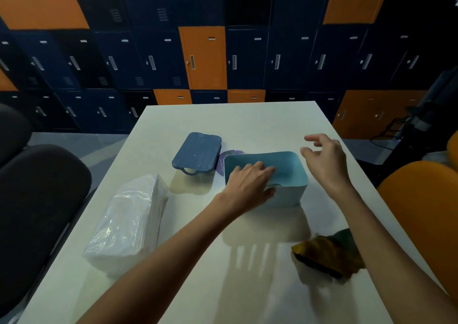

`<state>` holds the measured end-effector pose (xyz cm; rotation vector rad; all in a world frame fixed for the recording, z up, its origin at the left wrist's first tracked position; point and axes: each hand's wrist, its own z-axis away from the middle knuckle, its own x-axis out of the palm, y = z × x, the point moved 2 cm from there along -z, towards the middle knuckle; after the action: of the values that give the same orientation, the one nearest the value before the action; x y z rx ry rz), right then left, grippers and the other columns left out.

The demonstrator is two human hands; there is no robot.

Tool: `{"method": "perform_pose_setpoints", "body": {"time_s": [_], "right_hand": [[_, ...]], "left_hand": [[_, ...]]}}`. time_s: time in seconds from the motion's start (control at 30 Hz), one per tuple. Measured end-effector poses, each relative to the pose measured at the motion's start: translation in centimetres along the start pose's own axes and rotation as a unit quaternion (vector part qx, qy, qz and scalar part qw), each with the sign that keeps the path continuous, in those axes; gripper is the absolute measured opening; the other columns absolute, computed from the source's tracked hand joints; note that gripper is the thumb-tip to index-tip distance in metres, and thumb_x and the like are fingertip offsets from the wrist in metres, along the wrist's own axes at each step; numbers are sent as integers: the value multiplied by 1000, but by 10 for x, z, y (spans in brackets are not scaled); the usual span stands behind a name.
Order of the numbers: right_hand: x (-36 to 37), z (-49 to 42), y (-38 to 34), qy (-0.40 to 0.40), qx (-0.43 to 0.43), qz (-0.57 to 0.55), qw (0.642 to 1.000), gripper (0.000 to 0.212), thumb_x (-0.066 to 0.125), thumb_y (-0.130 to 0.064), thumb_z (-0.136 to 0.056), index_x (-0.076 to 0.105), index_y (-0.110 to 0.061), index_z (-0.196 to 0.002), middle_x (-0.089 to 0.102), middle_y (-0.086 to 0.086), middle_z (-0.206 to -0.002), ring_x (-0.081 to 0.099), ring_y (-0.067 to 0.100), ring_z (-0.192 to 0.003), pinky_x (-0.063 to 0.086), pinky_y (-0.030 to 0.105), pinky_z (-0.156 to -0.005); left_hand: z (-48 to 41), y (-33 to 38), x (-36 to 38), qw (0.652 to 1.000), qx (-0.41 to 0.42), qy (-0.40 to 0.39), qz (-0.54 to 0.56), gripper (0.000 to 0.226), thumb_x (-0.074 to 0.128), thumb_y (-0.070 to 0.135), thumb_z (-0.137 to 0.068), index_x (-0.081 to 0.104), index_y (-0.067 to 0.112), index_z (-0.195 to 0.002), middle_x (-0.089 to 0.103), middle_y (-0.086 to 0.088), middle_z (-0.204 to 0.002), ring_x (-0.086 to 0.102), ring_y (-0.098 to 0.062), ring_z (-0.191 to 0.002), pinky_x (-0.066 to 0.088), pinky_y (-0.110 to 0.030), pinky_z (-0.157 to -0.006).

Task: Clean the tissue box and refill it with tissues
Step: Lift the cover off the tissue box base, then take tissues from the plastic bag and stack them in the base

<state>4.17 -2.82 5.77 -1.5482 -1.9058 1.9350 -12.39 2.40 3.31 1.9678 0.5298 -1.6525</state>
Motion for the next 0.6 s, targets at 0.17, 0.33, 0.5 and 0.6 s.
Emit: {"method": "perform_pose_setpoints", "body": {"time_s": [0.17, 0.33, 0.5, 0.6], "right_hand": [[32, 0, -78, -57, -119, -54, 990, 27, 57, -14, -95, 59, -12, -122, 59, 10, -122, 54, 9, -93, 39, 4, -66], [117, 14, -158, -255, -179, -77, 947, 20, 56, -19, -96, 64, -17, -113, 64, -2, -102, 58, 11, -91, 43, 14, -64], [231, 36, -200, -425, -231, 19, 875, 29, 52, -25, -98, 61, -13, -122, 63, 5, -121, 58, 18, -105, 42, 23, -81], [295, 51, -207, -488, -224, 119, 835, 38, 46, -34, -99, 57, -11, -127, 57, 8, -132, 53, 24, -117, 41, 34, -97]], "left_hand": [[33, -66, -36, 988, -146, 49, 27, 44, 49, 44, -95, 49, 25, -135, 55, -2, -129, 54, -22, -112, 40, -42, -97], [103, -143, -39, 917, -397, -3, 20, 64, 50, 51, -92, 29, 24, -146, 37, -10, -148, 40, -31, -131, 30, -54, -106], [155, -167, -8, 853, -509, -79, 85, 114, 49, 79, -74, -16, 24, -150, -12, -19, -158, -3, -43, -145, 7, -67, -108], [172, -172, 8, 842, -522, -80, 110, 125, 50, 83, -69, -27, 23, -147, -20, -23, -156, -12, -42, -144, 7, -67, -109]]}}
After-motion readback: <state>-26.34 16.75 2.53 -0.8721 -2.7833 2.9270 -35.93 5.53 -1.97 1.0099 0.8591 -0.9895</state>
